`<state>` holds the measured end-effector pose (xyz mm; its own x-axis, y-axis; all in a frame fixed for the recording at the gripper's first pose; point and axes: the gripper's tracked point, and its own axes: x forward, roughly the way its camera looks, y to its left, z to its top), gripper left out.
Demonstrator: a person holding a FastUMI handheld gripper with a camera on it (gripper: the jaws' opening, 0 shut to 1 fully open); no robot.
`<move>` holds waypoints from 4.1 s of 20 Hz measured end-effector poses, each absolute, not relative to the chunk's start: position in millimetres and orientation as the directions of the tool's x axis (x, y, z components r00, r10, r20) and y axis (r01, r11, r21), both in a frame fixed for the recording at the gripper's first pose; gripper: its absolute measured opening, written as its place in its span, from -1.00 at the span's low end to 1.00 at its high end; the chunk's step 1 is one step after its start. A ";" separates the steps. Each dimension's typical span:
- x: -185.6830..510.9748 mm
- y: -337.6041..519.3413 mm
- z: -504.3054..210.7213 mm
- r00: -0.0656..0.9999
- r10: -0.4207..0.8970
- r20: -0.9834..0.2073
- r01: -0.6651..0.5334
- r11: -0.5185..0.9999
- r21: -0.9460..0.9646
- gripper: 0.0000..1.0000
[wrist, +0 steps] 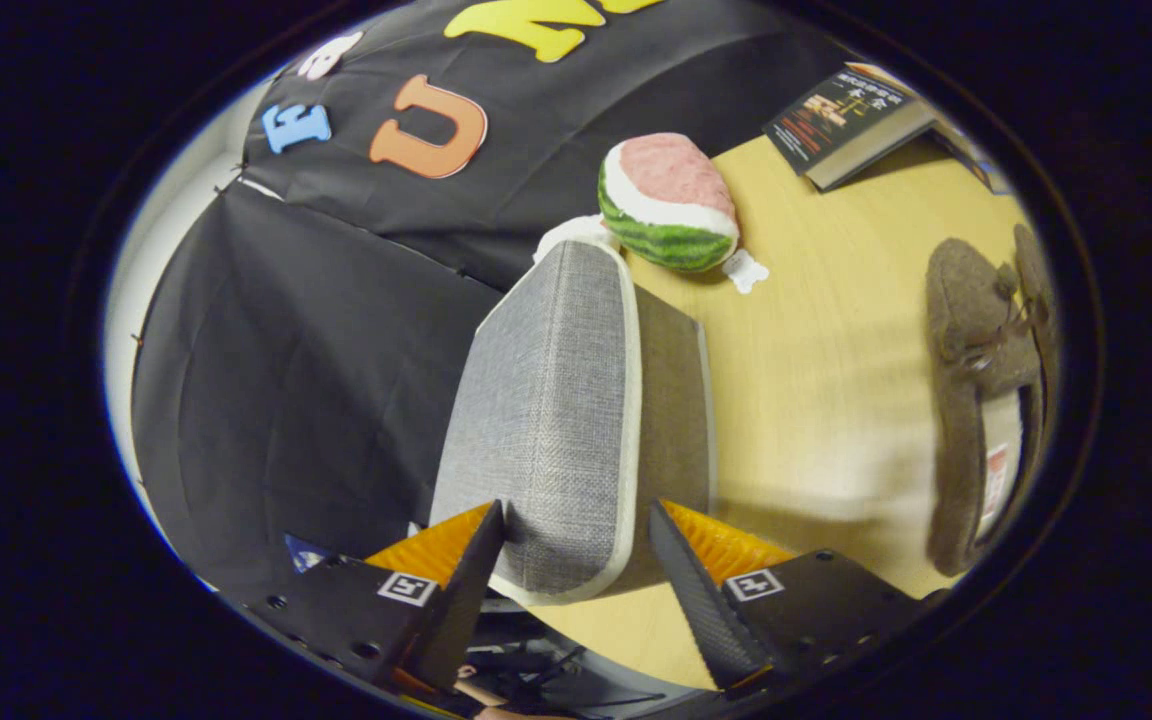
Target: Open the storage box then place both shoes into the box .Put the left shoe in first, then the right shoe, with the right side of both shoes facing outward in a uniform manner.
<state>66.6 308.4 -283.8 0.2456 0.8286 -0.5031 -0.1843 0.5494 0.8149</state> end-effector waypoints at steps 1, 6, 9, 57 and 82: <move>65.3 308.2 -285.5 0.241 0.828 -0.506 -0.160 0.549 0.821 0.70; 61.3 302.7 -276.1 0.227 0.833 -0.505 -0.114 0.538 0.835 0.38; 61.7 290.7 -274.3 0.262 0.813 -0.520 -0.114 0.561 0.820 0.04; -23.2 512.3 -129.8 0.189 0.800 -0.569 -0.488 0.579 0.653 0.50; 113.4 81.0 -306.2 0.463 0.258 -0.848 -0.218 0.960 0.174 0.89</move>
